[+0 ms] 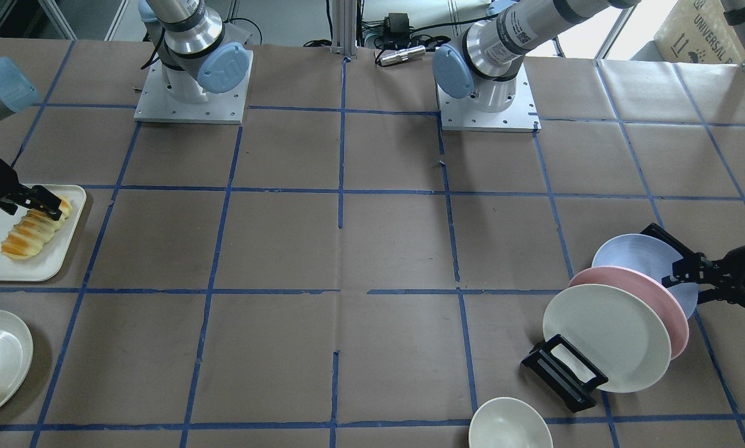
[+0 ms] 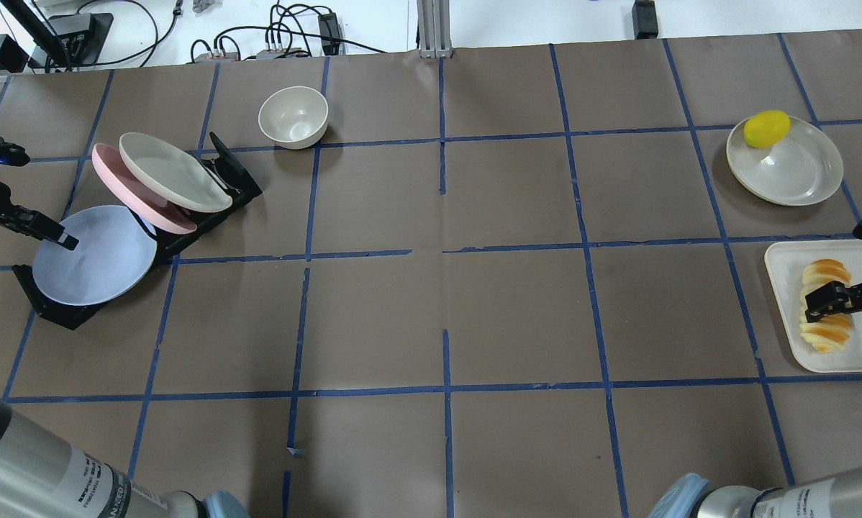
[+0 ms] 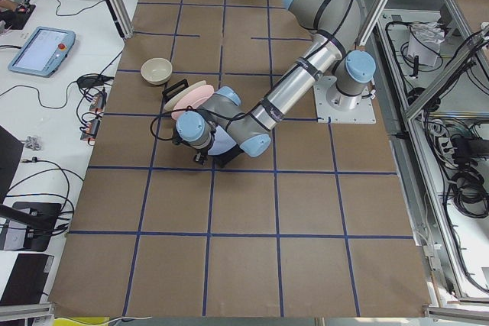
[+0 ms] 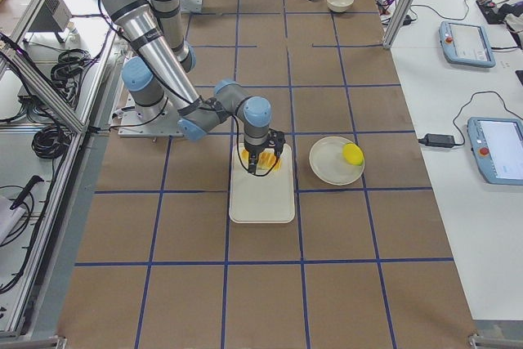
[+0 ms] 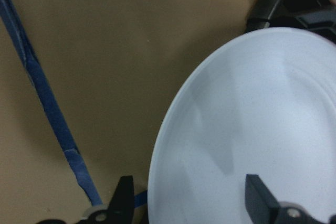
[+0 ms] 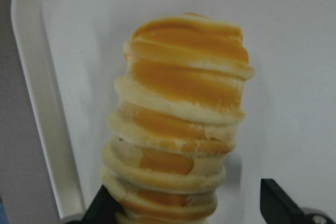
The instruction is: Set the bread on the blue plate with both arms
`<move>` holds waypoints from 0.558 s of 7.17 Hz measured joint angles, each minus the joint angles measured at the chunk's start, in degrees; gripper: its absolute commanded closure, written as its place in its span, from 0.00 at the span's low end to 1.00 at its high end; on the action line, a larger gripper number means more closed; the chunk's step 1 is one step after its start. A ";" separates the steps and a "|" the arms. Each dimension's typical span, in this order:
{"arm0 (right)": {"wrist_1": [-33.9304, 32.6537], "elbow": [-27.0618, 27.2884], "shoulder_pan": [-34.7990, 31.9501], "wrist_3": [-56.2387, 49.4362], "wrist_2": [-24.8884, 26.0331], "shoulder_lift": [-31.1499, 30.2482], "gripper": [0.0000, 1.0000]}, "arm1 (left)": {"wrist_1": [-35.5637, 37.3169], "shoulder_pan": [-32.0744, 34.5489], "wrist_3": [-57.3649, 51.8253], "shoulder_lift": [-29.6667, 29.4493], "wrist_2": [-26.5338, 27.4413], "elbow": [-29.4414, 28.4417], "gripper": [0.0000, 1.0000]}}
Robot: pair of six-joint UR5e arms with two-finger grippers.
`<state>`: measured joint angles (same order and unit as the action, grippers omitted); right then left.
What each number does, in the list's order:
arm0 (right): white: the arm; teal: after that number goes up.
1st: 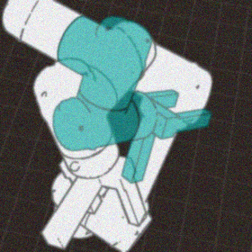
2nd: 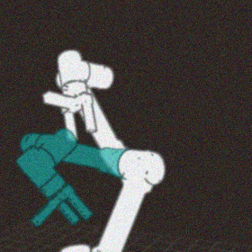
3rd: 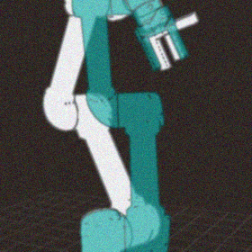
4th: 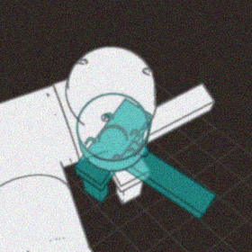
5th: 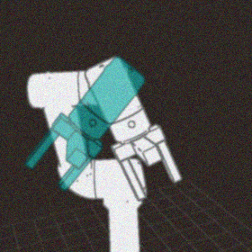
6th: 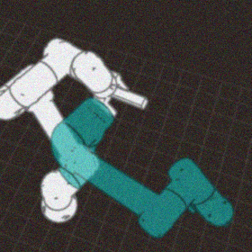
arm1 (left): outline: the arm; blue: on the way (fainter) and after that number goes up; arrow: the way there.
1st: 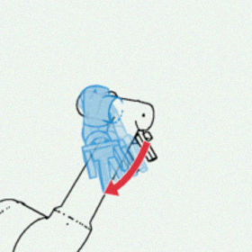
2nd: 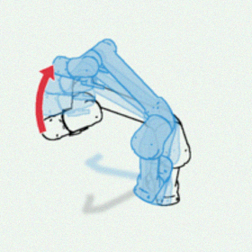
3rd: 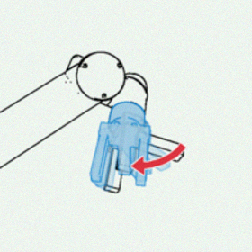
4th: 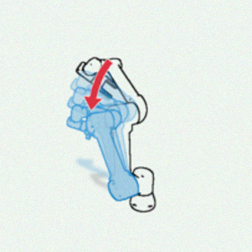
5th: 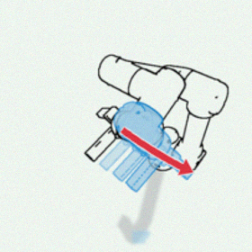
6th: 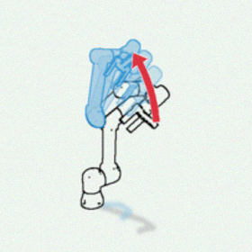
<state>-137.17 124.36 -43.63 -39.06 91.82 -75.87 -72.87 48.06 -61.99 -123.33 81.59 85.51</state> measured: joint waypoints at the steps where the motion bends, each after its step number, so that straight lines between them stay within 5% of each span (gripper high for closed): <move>1: -0.22 -0.06 -0.01 -0.69 0.13 -0.14 0.95 | 0.01 0.00 -0.02 0.28 0.04 -0.27 0.99; 4: -0.35 -0.24 -0.28 -3.14 0.48 -0.73 0.95 | -0.90 0.09 -0.07 2.05 0.46 -3.25 0.99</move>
<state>-137.52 124.12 -43.91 -42.21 92.31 -76.60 -73.77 48.15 -62.06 -121.28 82.05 82.25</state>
